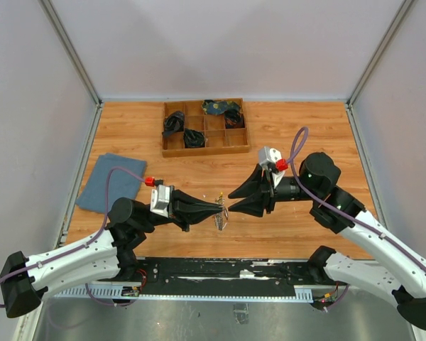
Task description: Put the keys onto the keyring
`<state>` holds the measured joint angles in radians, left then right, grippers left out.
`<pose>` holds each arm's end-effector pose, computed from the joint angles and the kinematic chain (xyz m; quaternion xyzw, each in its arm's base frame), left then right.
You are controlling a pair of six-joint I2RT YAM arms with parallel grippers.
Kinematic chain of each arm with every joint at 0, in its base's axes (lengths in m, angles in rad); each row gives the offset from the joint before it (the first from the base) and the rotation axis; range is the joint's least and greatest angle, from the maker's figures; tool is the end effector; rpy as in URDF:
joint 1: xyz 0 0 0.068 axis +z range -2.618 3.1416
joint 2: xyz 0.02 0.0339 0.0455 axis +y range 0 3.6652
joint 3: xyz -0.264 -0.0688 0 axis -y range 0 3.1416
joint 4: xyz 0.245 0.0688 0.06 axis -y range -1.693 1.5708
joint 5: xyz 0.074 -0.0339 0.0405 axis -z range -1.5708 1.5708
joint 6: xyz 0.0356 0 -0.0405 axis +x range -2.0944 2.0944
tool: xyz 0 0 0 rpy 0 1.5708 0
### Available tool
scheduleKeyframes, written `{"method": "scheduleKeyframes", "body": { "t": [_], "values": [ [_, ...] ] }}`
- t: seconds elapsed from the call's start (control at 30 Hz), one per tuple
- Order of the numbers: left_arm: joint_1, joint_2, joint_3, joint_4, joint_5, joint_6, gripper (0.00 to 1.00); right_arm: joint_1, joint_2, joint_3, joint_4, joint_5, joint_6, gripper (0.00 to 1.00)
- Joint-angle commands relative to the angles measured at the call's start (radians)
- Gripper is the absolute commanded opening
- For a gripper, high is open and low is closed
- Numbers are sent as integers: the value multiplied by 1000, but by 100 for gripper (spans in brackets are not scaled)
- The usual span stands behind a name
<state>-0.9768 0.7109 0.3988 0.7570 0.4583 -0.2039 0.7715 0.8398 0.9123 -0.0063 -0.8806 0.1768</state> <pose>0.0805 -0.1473 0.3132 0.3738 0.4090 -0.5592 0.6167 0.1101 0.1453 0.3940 -0.4786 0.4998 0.5607 0.4546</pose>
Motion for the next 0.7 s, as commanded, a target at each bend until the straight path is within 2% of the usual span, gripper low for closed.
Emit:
{"method": "scheduleKeyframes", "body": {
  "t": [0.0, 0.37, 0.67],
  "values": [
    [6, -8, 43, 67, 0, -2, 0, 31, 0, -10, 13, 27, -10, 37],
    [6, 0, 49, 69, -5, -1, 0, 84, 27, 6, -48, 47, -63, 34],
    [6, 4, 54, 68, 1, -3, 1, 97, 34, 7, -54, 60, -73, 27]
  ]
}}
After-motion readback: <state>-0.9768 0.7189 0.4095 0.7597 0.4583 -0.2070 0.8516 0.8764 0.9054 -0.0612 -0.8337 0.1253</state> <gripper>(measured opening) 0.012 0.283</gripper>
